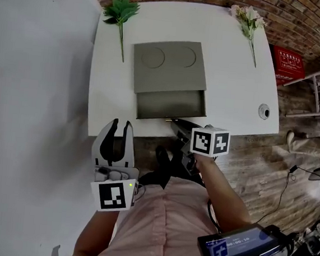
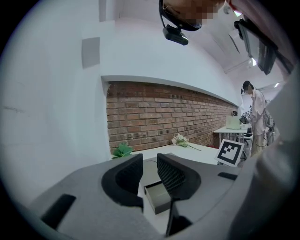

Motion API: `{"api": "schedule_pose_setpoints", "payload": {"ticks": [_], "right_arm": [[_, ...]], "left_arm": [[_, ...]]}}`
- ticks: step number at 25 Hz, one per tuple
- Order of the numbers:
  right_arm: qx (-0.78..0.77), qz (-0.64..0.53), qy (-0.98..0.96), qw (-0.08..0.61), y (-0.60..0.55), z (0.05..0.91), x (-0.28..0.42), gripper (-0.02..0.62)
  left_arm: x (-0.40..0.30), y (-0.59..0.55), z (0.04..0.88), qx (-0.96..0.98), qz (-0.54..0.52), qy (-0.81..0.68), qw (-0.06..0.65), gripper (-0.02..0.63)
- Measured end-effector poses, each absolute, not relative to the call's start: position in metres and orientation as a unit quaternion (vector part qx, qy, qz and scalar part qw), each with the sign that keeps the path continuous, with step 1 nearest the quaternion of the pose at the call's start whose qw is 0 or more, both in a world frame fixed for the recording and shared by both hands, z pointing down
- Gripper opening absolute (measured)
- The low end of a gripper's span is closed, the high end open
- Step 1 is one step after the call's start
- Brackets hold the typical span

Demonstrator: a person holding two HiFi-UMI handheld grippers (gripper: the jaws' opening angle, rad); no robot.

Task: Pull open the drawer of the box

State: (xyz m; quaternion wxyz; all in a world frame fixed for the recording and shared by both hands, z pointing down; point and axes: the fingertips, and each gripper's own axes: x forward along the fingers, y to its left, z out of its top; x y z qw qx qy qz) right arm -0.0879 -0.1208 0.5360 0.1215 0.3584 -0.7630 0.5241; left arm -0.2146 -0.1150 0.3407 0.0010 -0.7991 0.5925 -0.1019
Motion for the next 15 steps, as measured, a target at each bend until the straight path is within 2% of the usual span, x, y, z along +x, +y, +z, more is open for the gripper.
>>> {"api": "schedule_pose_setpoints", "payload": {"ticks": [8,14,15], "right_arm": [[0.341,0.582,-0.737,0.049,-0.123,0.531,-0.089,0.097],[0.338,0.615,-0.712,0.022,-0.124,0.531,-0.088,0.081],[0.338,0.617,-0.710,0.022,-0.124,0.532,-0.088,0.063]], "left_arm": [[-0.221,-0.106,0.352,-0.796,-0.109,0.594,-0.020,0.094],[-0.217,-0.103,0.358,-0.796,-0.124,0.592,-0.025,0.094],[-0.215,-0.103,0.358,-0.796,-0.124,0.592,-0.027,0.094]]}}
